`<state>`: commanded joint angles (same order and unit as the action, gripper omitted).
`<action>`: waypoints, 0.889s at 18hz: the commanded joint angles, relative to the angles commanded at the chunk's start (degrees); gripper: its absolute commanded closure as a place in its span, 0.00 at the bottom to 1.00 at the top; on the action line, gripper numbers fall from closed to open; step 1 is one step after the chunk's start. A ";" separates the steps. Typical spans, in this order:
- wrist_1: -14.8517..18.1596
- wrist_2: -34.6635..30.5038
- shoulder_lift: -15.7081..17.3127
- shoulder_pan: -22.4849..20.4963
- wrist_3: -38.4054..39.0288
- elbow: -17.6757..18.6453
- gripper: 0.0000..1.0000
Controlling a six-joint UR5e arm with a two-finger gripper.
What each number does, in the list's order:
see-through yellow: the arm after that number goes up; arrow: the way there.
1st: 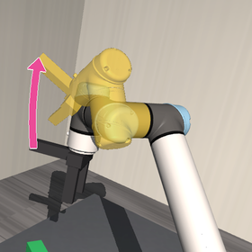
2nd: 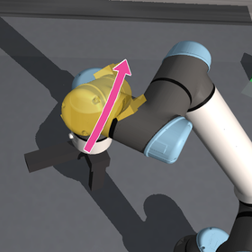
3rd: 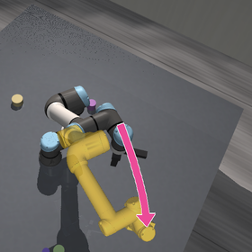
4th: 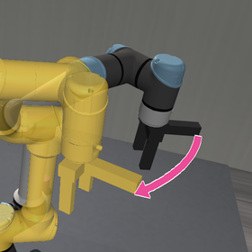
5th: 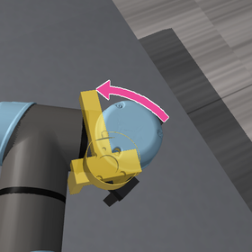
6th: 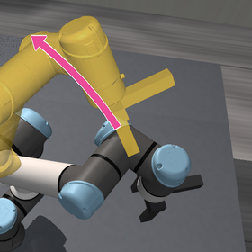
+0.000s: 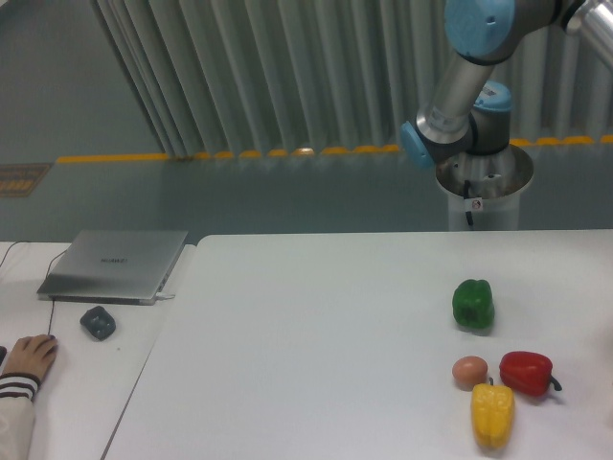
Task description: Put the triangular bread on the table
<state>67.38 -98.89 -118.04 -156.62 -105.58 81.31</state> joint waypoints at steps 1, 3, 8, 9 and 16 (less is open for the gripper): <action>2.90 1.84 0.26 0.00 1.59 -1.76 0.77; 6.35 7.02 1.31 -0.26 3.88 -3.09 0.77; 13.46 15.04 3.95 -0.62 11.80 -5.20 0.77; 14.52 15.39 4.31 -0.44 11.97 -5.37 0.77; 22.70 20.05 7.56 3.41 19.42 -3.45 0.76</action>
<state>90.08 -78.84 -110.48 -153.21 -86.16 77.86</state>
